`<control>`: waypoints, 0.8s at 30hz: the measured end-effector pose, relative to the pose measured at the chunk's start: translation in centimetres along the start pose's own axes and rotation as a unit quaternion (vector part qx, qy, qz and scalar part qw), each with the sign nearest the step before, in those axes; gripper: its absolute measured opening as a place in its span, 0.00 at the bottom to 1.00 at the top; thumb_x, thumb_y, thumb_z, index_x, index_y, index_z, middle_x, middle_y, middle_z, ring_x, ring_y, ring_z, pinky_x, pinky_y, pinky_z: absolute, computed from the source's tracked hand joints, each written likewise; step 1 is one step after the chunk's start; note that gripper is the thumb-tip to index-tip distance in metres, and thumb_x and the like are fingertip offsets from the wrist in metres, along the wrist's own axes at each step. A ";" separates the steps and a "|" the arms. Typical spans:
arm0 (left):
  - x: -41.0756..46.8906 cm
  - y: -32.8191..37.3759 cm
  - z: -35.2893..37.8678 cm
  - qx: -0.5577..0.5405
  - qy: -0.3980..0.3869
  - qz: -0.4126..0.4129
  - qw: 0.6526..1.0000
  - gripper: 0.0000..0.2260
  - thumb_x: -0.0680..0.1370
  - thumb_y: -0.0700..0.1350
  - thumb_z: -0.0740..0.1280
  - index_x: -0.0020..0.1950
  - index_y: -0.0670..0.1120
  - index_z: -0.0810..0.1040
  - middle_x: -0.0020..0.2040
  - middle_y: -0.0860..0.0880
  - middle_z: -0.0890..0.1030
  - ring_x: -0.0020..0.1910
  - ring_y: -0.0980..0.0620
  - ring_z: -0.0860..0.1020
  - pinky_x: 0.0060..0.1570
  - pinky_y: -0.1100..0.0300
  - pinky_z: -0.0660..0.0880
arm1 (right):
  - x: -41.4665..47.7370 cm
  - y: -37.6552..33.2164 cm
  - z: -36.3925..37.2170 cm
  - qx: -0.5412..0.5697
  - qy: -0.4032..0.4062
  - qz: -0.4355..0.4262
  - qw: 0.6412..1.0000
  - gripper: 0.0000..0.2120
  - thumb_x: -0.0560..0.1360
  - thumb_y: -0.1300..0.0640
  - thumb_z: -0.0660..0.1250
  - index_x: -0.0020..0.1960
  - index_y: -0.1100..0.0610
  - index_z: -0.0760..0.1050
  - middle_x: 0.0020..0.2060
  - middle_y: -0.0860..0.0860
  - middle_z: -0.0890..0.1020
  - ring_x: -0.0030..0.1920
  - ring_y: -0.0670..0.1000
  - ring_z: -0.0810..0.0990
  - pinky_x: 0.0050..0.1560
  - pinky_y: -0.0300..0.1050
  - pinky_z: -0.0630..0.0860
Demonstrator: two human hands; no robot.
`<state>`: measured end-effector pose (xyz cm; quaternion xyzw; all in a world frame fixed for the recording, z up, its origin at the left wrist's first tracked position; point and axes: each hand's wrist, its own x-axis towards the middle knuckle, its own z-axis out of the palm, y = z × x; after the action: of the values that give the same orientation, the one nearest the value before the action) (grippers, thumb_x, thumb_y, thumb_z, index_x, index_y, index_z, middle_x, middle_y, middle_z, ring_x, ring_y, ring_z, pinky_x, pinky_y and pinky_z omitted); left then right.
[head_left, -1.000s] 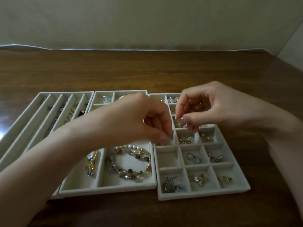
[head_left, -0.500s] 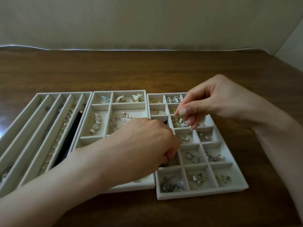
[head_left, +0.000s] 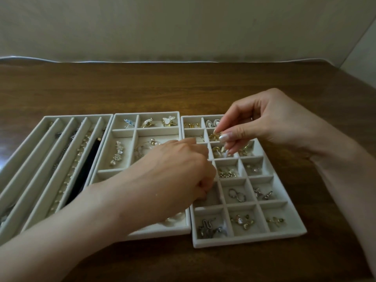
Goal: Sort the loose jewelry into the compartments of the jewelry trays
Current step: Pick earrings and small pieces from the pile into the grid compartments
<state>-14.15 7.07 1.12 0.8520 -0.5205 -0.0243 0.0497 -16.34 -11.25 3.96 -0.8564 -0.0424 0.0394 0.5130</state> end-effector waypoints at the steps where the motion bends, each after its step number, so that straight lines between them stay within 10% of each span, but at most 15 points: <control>1: 0.0 -0.1 -0.3 -0.024 -0.008 -0.003 1.000 0.04 0.75 0.53 0.64 0.49 0.58 0.76 0.45 0.61 0.69 0.49 0.63 0.66 0.50 0.66 0.69 | 0.0 -0.1 0.0 -0.003 0.001 -0.002 1.000 0.09 0.61 0.61 0.71 0.41 0.61 0.81 0.35 0.57 0.84 0.34 0.52 0.84 0.33 0.37 0.79; 13: -0.3 -2.3 -2.3 -0.157 0.013 -0.024 0.987 0.03 0.71 0.50 0.69 0.42 0.57 0.81 0.39 0.61 0.76 0.45 0.64 0.72 0.43 0.74 0.67 | -0.7 -0.8 0.2 -0.016 -0.057 0.006 0.998 0.07 0.61 0.62 0.72 0.39 0.60 0.82 0.36 0.55 0.85 0.36 0.51 0.84 0.35 0.37 0.79; 24: 0.1 -3.6 -2.3 -0.191 0.060 -0.085 0.976 0.02 0.72 0.49 0.69 0.40 0.55 0.81 0.32 0.60 0.77 0.35 0.67 0.72 0.36 0.76 0.66 | -1.6 -1.2 4.2 -0.295 -0.168 -0.003 0.941 0.02 0.70 0.54 0.73 0.41 0.48 0.82 0.41 0.41 0.79 0.44 0.38 0.76 0.42 0.32 0.75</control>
<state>-10.73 8.74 2.99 0.8680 -0.4277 -0.0764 0.2405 -18.45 -7.19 3.06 -0.9503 -0.1400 0.1666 0.2227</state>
